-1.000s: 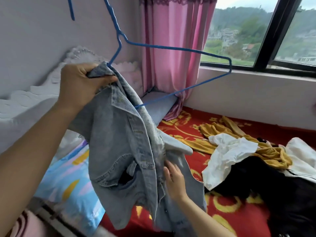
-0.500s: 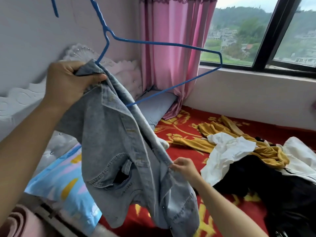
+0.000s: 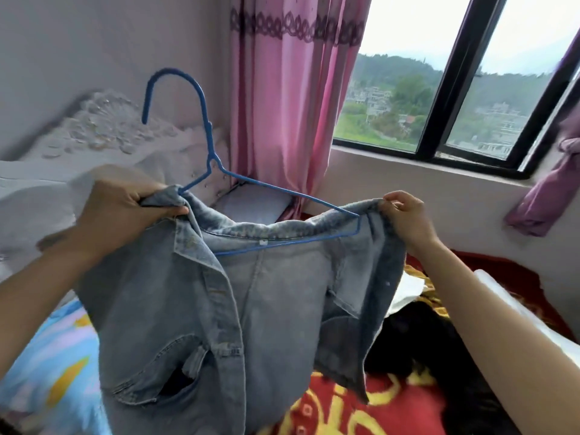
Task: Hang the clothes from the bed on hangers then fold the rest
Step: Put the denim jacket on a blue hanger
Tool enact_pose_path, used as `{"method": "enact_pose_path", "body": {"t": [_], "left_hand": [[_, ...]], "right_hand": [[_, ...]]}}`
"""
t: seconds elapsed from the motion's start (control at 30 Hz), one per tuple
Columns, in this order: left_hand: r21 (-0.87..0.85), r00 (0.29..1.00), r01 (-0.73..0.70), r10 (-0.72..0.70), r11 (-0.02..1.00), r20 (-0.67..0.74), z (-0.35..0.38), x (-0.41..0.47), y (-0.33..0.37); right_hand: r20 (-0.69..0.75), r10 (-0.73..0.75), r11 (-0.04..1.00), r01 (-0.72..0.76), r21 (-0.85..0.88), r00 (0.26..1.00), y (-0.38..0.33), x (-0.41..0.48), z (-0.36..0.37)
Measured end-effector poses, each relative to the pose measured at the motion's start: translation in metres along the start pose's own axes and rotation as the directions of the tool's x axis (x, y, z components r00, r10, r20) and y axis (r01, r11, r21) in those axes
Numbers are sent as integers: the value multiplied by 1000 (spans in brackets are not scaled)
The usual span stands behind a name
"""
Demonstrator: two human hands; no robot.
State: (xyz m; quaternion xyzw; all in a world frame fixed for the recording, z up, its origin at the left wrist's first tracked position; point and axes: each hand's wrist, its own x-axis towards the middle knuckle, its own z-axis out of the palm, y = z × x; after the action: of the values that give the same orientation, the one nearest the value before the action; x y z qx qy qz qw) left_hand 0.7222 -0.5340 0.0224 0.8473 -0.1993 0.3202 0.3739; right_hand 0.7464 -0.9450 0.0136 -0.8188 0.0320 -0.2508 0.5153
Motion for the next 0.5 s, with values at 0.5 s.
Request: {"method": "enact_pose_path", "body": {"t": [0.5], "left_hand": [[307, 994, -104, 86, 946, 70, 57, -16, 1]], "right_hand": [[-119, -434, 843, 356, -404, 893, -56, 7, 4]]}}
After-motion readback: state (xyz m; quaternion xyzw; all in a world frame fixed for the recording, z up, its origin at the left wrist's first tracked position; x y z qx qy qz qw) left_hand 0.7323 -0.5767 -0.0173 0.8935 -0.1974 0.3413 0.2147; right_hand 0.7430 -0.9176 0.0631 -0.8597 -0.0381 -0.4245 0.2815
